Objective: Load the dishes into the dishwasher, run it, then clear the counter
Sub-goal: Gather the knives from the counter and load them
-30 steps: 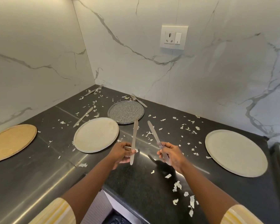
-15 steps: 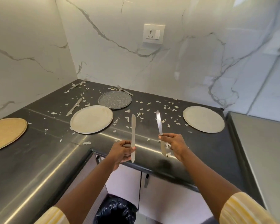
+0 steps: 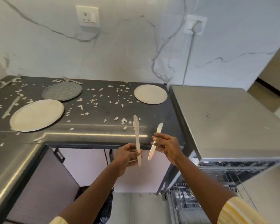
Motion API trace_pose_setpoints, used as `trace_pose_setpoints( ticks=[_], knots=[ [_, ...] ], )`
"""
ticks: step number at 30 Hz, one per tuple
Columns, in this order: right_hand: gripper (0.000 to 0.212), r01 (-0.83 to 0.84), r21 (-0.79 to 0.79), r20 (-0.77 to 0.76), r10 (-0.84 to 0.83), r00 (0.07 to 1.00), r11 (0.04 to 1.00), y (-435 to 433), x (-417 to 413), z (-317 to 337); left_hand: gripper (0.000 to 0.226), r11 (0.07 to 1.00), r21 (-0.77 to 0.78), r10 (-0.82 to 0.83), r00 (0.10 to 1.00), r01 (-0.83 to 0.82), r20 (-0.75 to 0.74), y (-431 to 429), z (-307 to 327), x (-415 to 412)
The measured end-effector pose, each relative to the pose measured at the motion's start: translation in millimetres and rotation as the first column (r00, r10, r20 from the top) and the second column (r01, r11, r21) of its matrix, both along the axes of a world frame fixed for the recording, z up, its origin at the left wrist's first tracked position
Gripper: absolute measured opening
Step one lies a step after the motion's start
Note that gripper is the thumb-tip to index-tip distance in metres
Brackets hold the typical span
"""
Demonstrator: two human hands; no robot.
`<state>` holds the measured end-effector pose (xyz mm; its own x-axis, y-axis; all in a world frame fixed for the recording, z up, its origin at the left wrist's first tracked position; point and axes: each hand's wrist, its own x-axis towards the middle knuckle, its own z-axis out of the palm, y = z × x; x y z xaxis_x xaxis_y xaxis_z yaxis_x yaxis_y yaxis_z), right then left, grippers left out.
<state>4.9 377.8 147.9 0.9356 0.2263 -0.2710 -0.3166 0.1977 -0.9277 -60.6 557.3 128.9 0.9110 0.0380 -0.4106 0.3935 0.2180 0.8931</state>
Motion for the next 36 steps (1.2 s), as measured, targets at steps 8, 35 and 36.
trace_pose_setpoints(
  ticks=[8, 35, 36],
  knots=[
    [0.022, 0.114, -0.172, -0.119, -0.136, 0.984, 0.979, -126.6, -49.5, -50.1, 0.013, 0.977, 0.05, -0.197, 0.969, 0.207, -0.151, -109.9, -44.5, -11.0],
    [0.018, 0.546, -0.583, -0.42, -0.799, 0.431, 0.601, -416.2, -75.9, -379.4, 0.01, 0.557, 0.342, -0.545, 0.644, 0.757, -0.537, -482.4, -368.9, 110.8],
    [0.017, 0.505, -0.634, -0.393, -0.806, 0.443, 0.586, -423.1, -66.8, -398.7, 0.013, 0.515, 0.384, -0.56, 0.64, 0.766, -0.526, -494.2, -389.9, 122.7]
  ],
)
